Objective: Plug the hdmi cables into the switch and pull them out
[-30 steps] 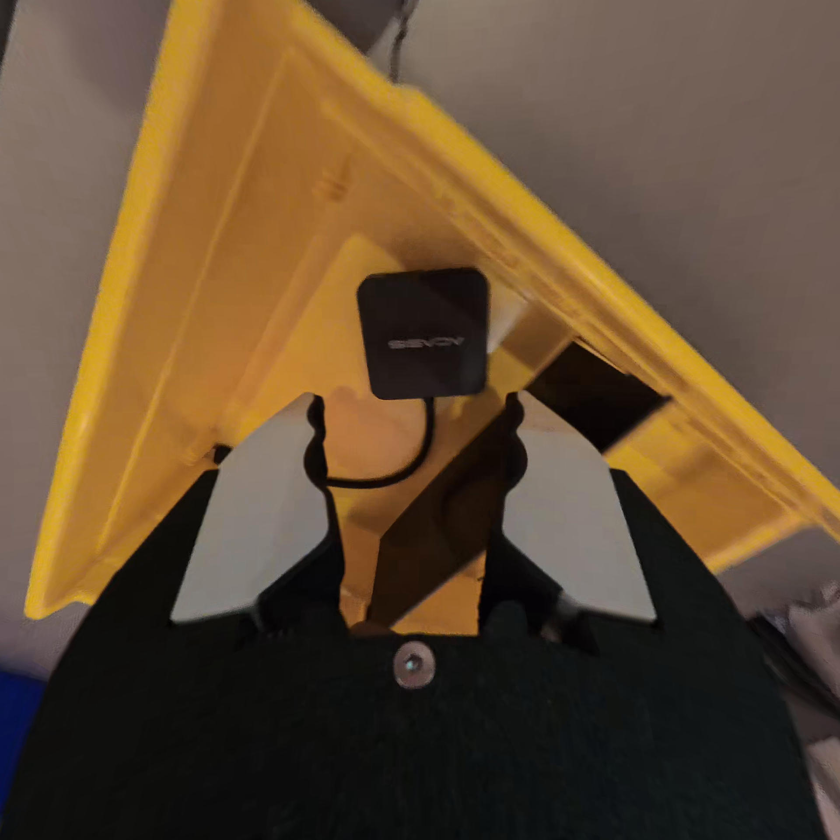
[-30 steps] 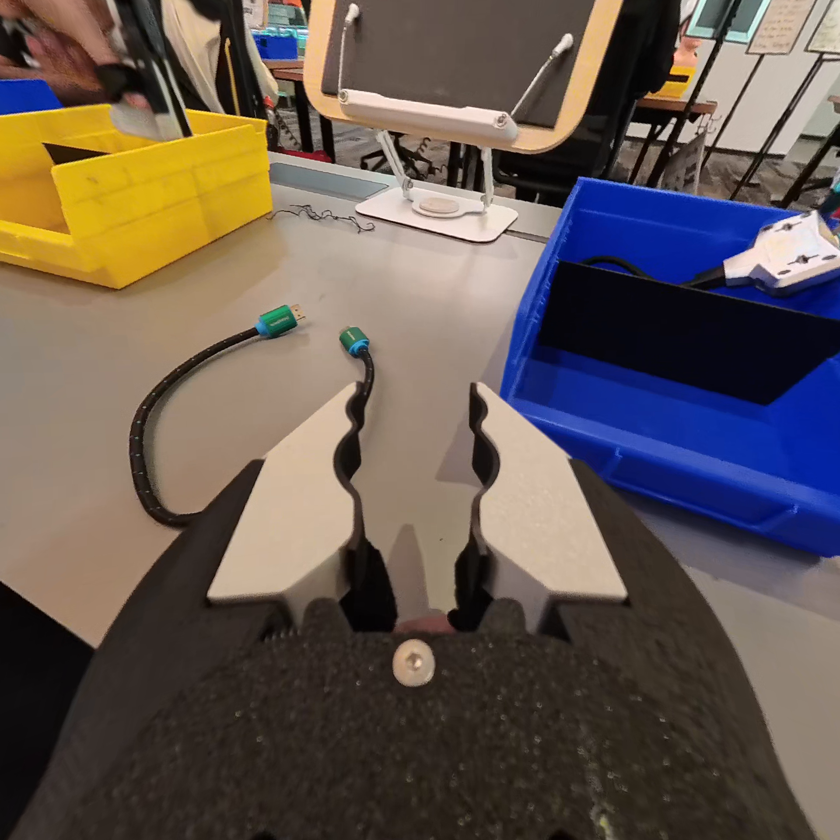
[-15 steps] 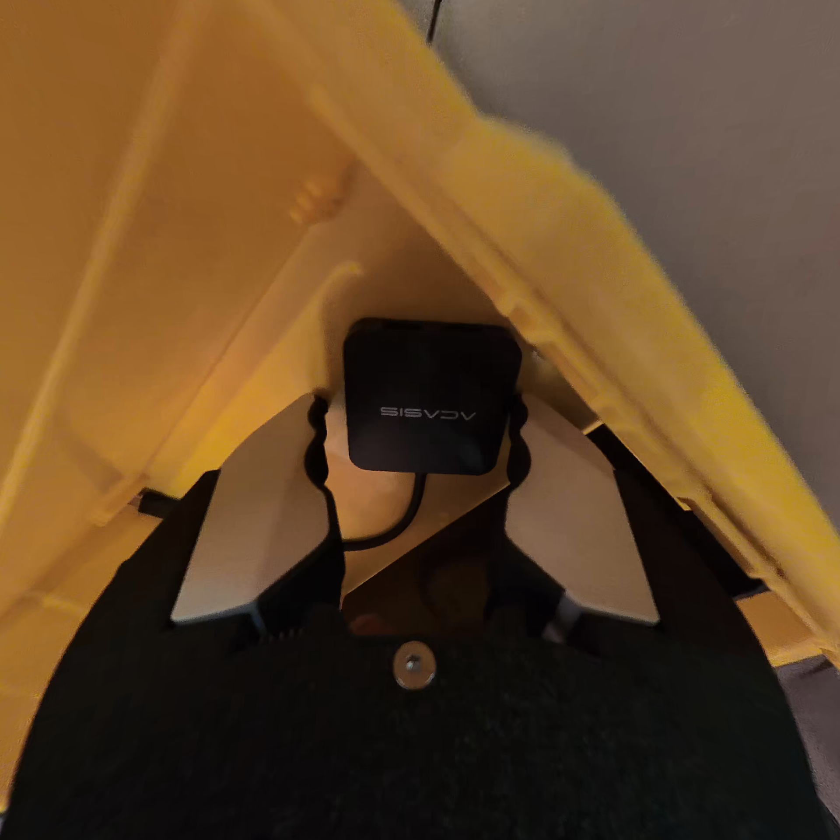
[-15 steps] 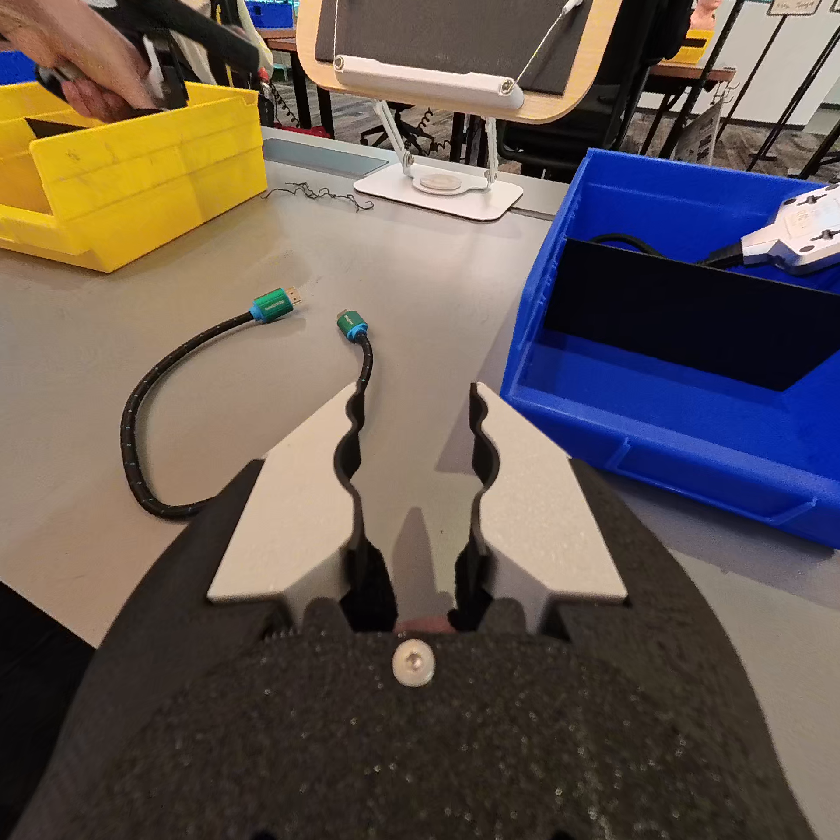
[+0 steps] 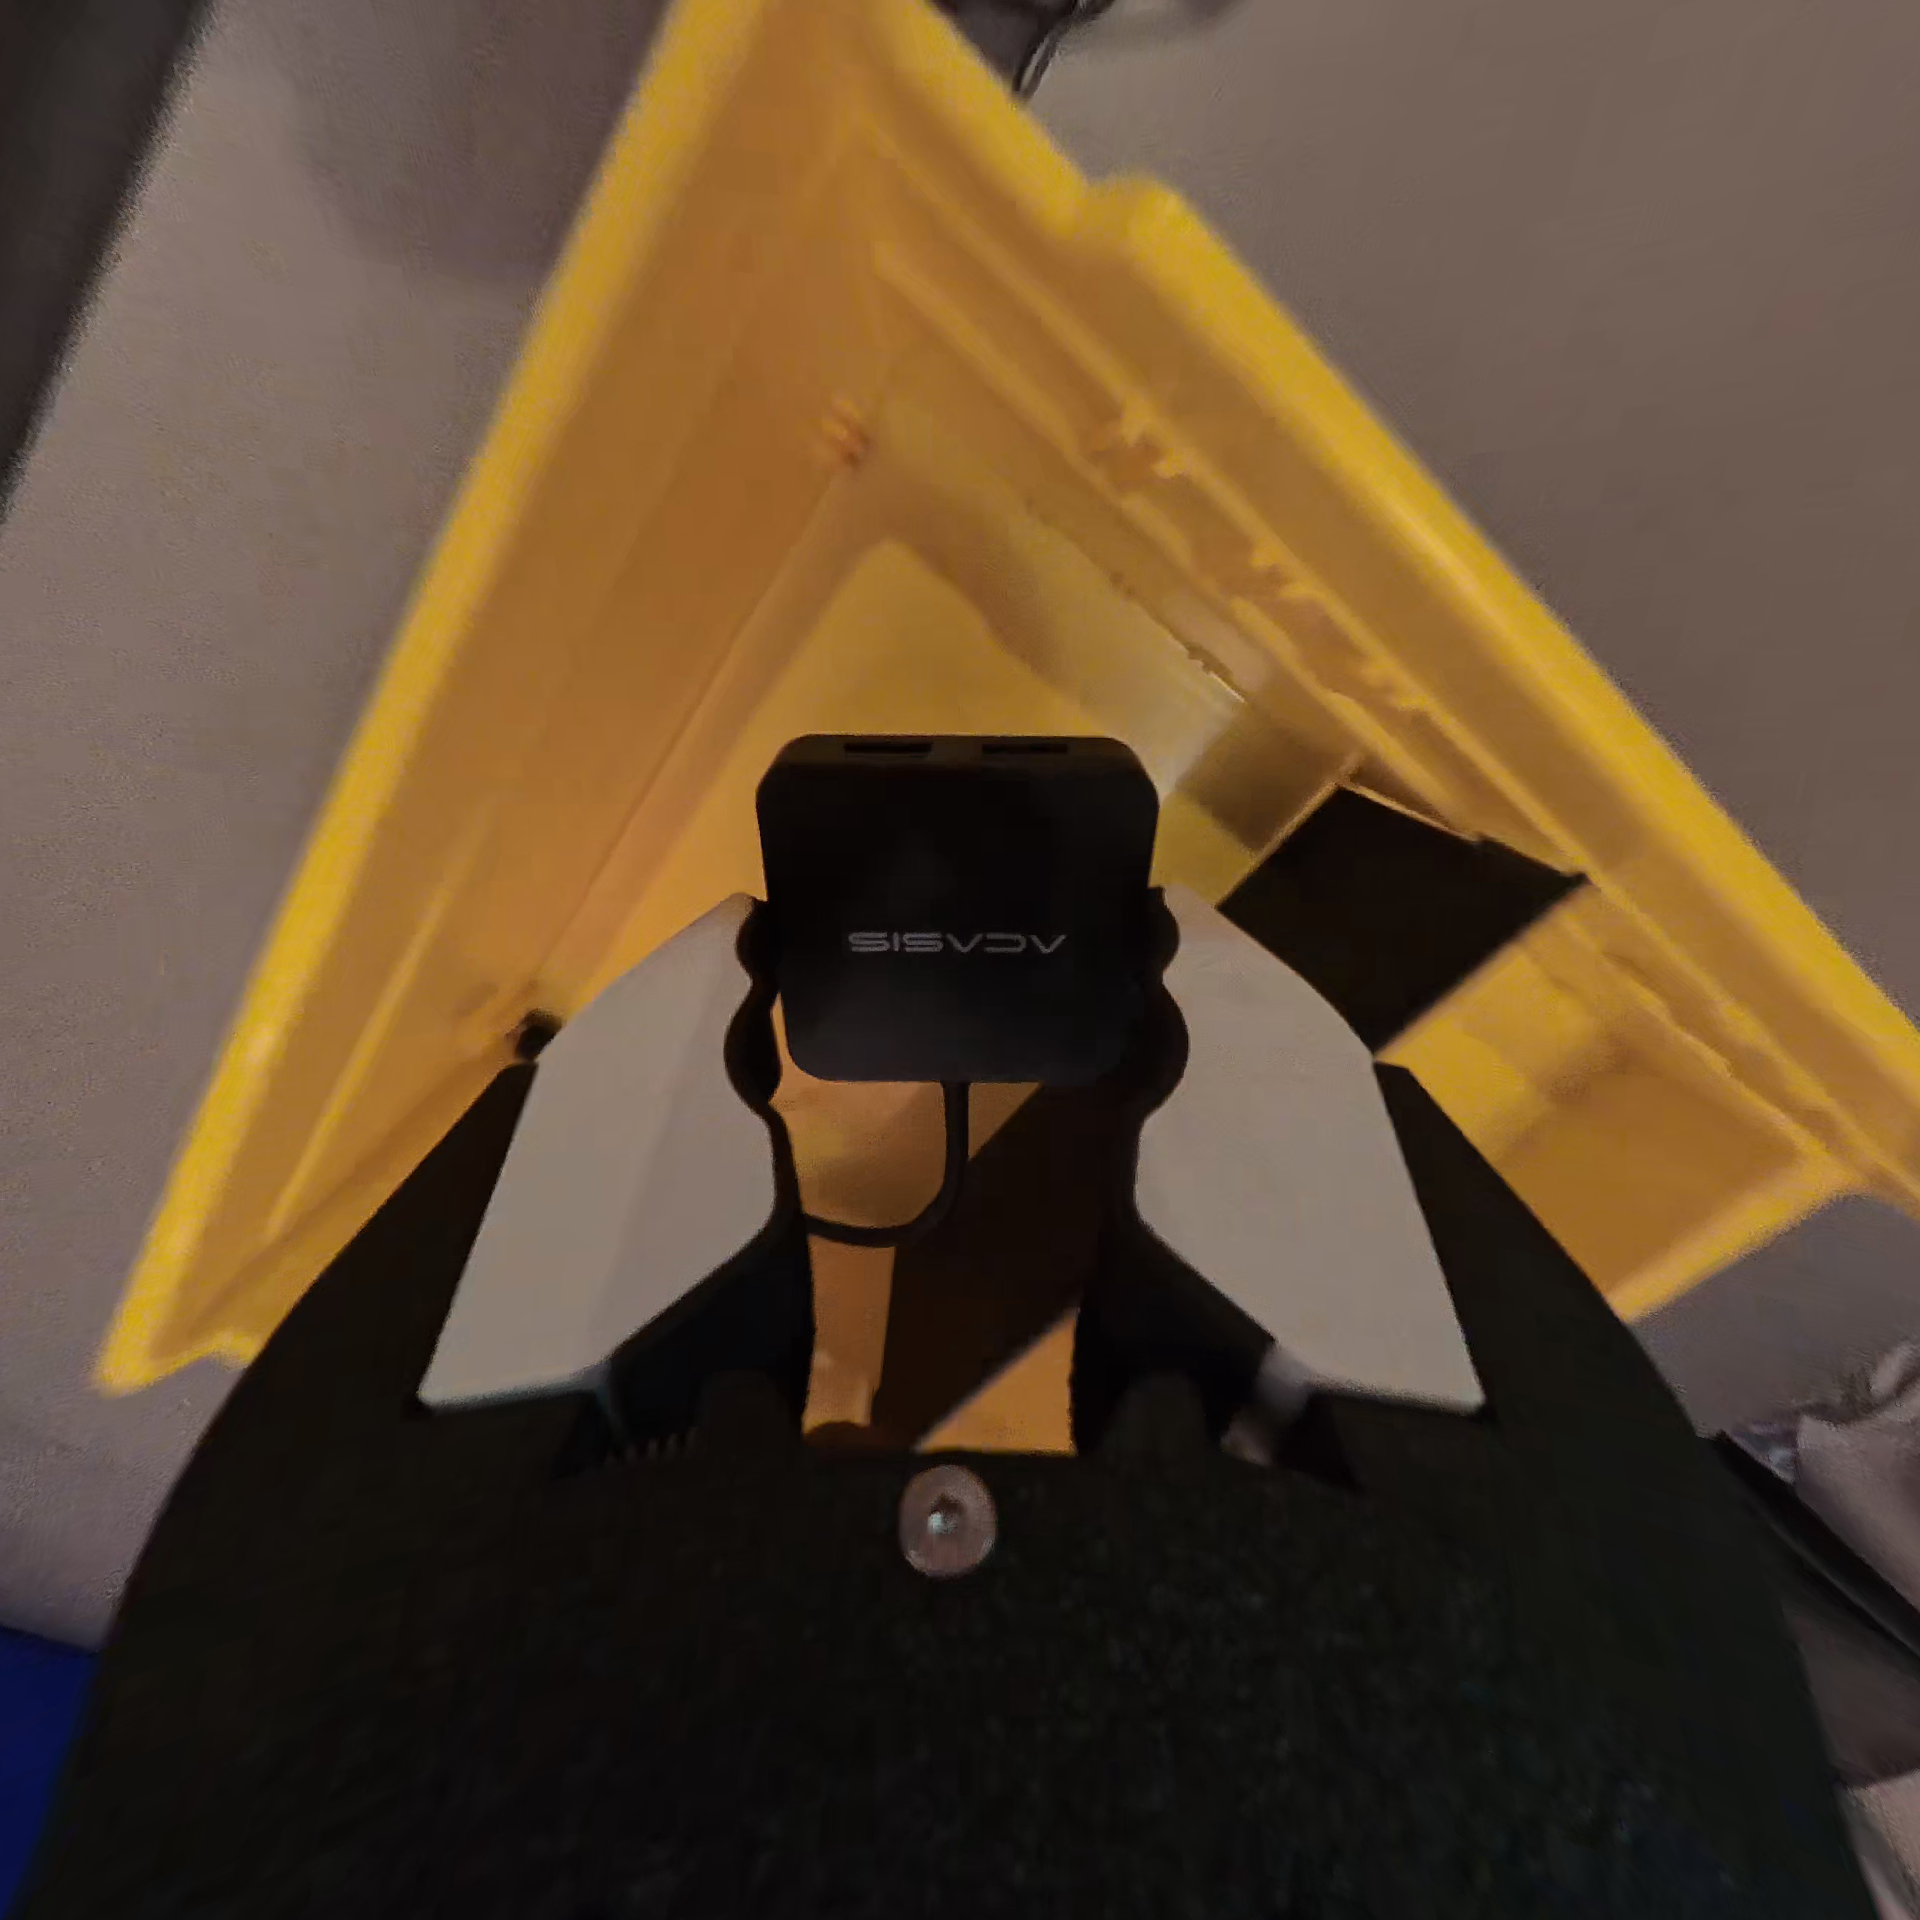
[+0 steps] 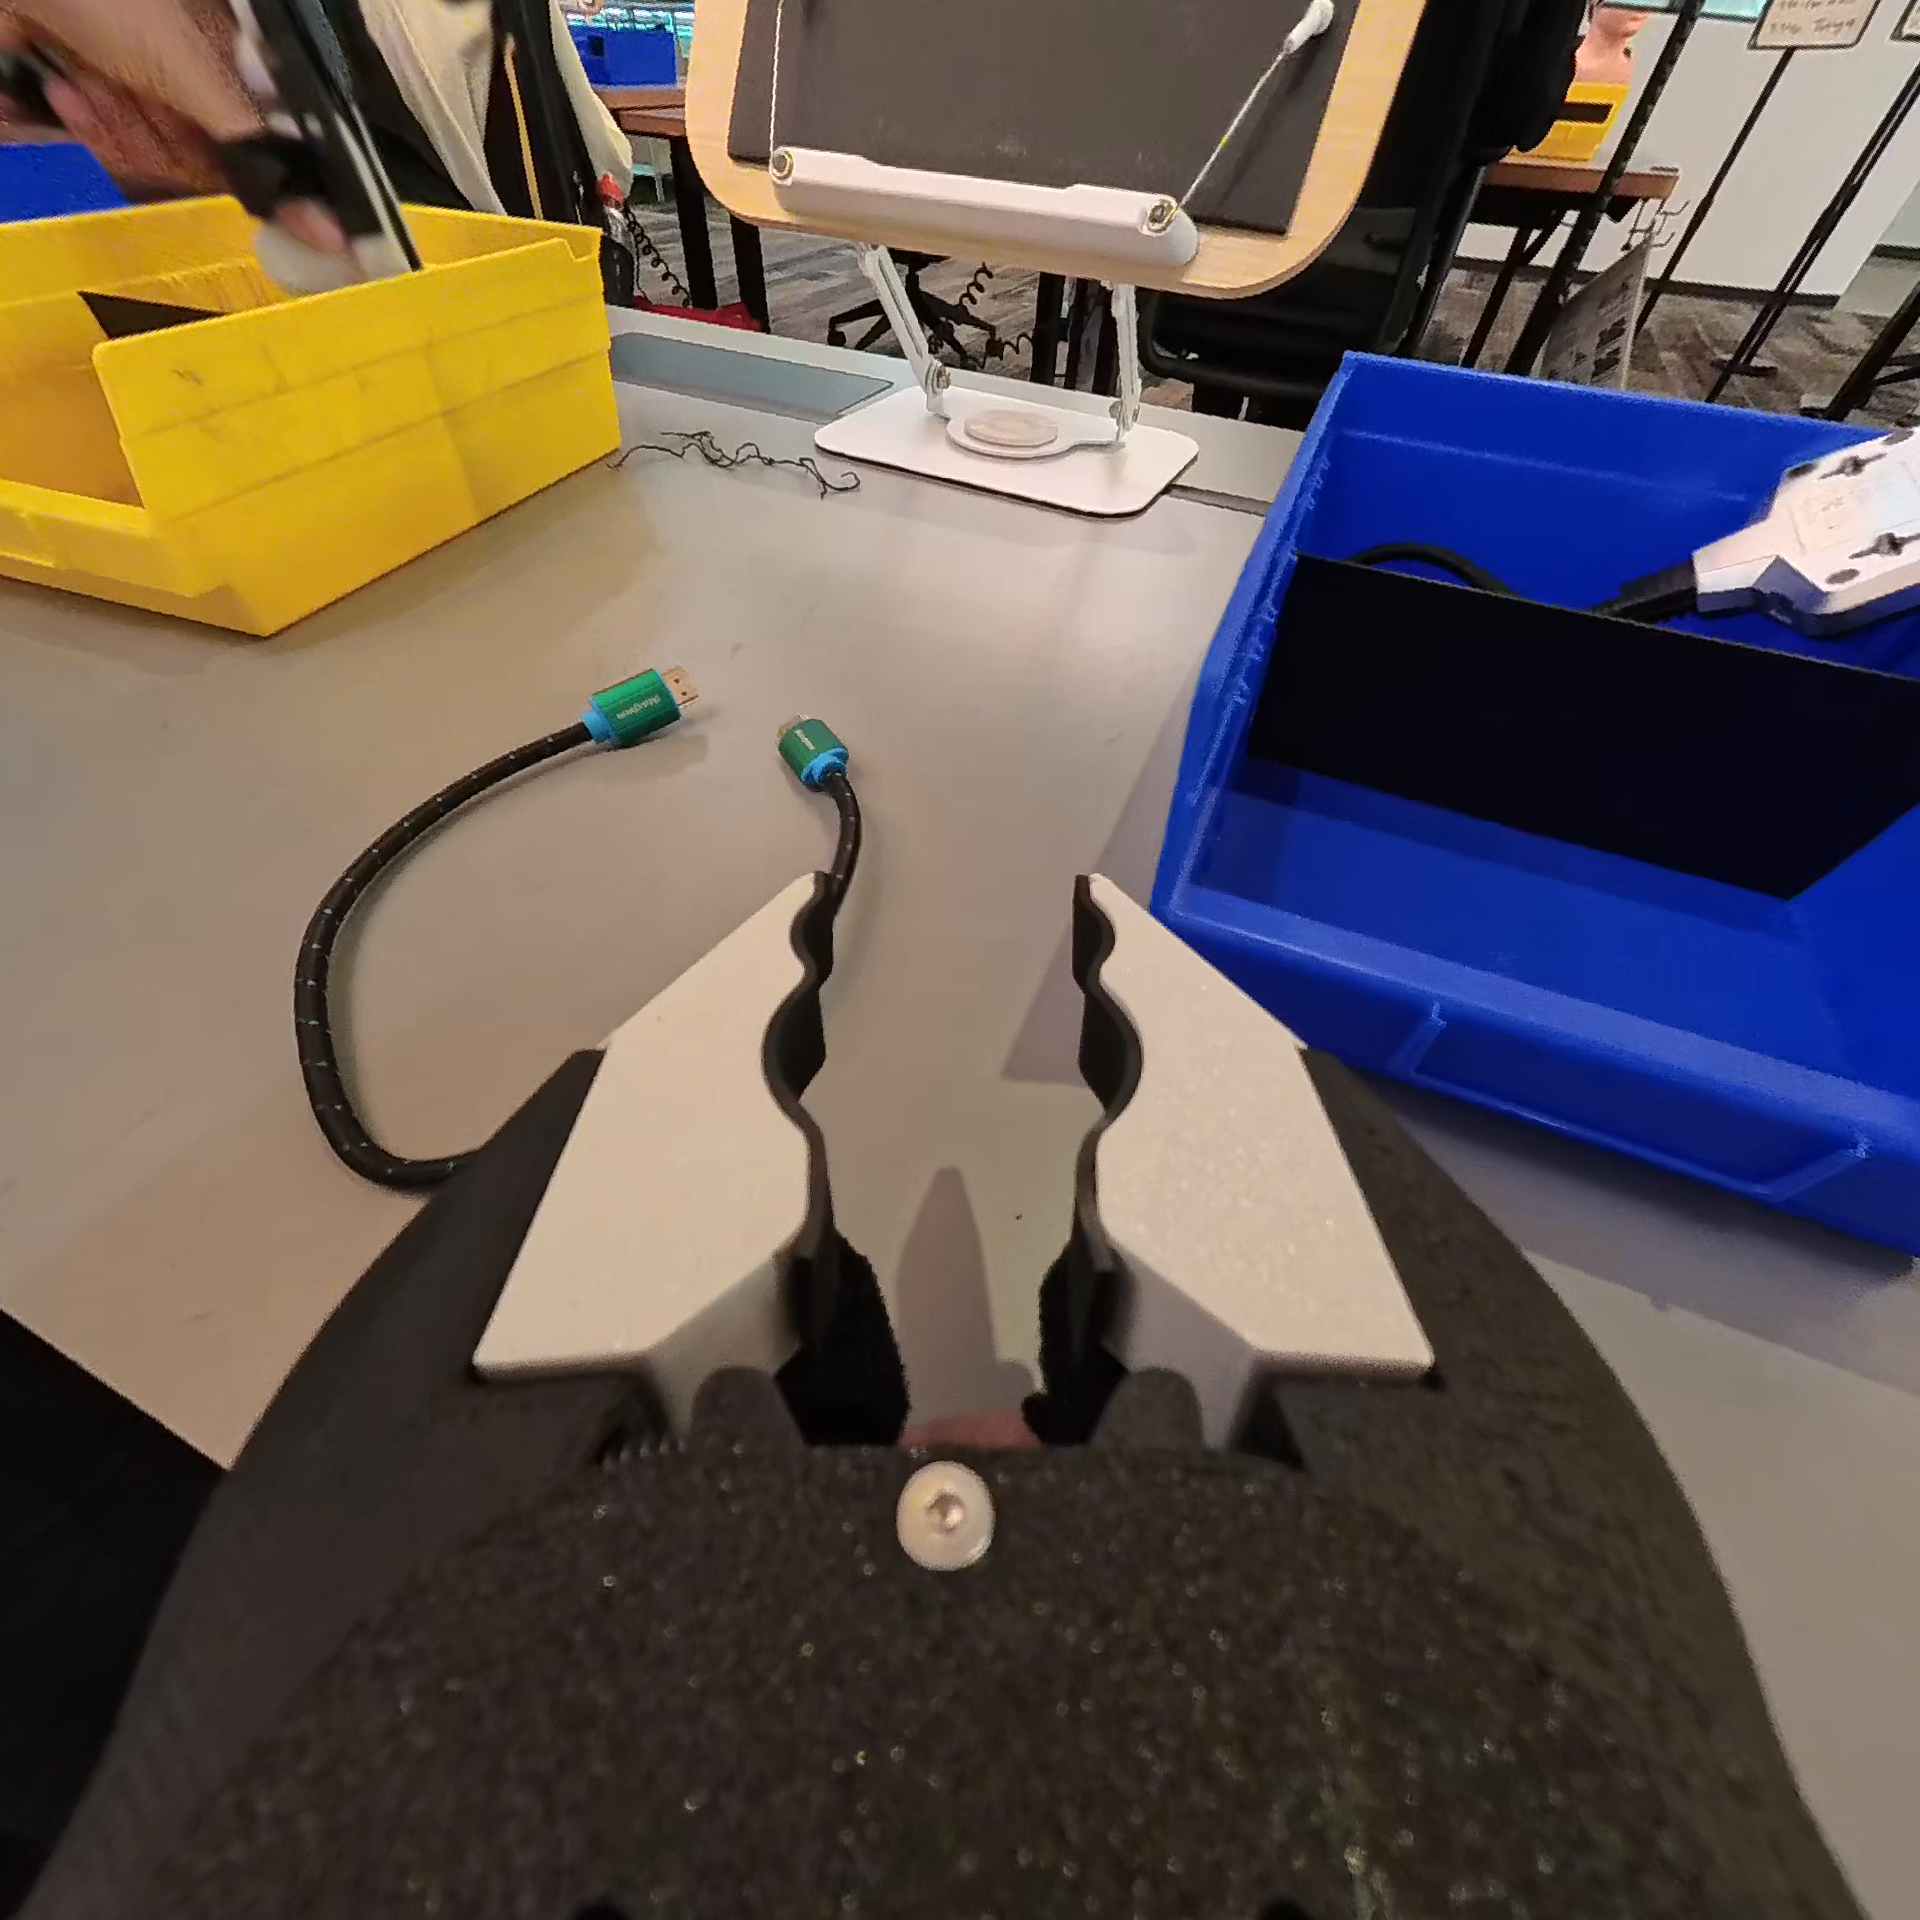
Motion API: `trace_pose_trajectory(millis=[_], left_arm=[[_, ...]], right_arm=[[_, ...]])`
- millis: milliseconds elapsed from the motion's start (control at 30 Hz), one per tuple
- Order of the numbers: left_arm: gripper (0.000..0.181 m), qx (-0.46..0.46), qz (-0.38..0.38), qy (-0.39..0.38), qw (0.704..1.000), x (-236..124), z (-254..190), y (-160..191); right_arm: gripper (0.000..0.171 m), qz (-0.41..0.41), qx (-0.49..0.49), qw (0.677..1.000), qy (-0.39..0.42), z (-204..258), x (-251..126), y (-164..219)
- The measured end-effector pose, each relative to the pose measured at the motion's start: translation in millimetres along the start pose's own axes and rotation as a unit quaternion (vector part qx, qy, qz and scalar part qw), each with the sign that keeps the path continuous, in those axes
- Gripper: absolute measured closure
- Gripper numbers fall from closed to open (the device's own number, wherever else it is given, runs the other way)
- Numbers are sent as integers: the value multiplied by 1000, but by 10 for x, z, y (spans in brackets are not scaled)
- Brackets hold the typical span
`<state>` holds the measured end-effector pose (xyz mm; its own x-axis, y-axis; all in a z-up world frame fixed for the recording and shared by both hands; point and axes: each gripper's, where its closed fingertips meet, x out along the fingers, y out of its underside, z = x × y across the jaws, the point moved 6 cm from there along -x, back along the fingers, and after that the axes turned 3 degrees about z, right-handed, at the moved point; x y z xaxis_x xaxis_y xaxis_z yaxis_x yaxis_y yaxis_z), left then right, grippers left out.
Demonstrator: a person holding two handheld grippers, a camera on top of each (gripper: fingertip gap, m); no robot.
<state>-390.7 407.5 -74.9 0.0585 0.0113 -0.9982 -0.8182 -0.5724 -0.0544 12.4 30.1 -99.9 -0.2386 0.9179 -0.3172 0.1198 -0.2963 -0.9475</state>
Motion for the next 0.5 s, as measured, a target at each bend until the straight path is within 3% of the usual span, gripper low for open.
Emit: trace_pose_trajectory(millis=[167,300,400,500], left_arm=[[115,105,-51,-4,993,-825,-251,1],[115,224,-86,24,970,-1339,-837,-43],[115,324,-108,8,940,-1488,-1423,-142],[115,426,-119,1,897,-1413,-2096,-191]], right_arm=[[126,-8,-7,1000,-8,51,33,-43],[125,-35,-4,998,-52,192,114,-198],[127,-45,21,990,-130,386,209,-412],[126,-17,54,972,-226,592,368,-690]])
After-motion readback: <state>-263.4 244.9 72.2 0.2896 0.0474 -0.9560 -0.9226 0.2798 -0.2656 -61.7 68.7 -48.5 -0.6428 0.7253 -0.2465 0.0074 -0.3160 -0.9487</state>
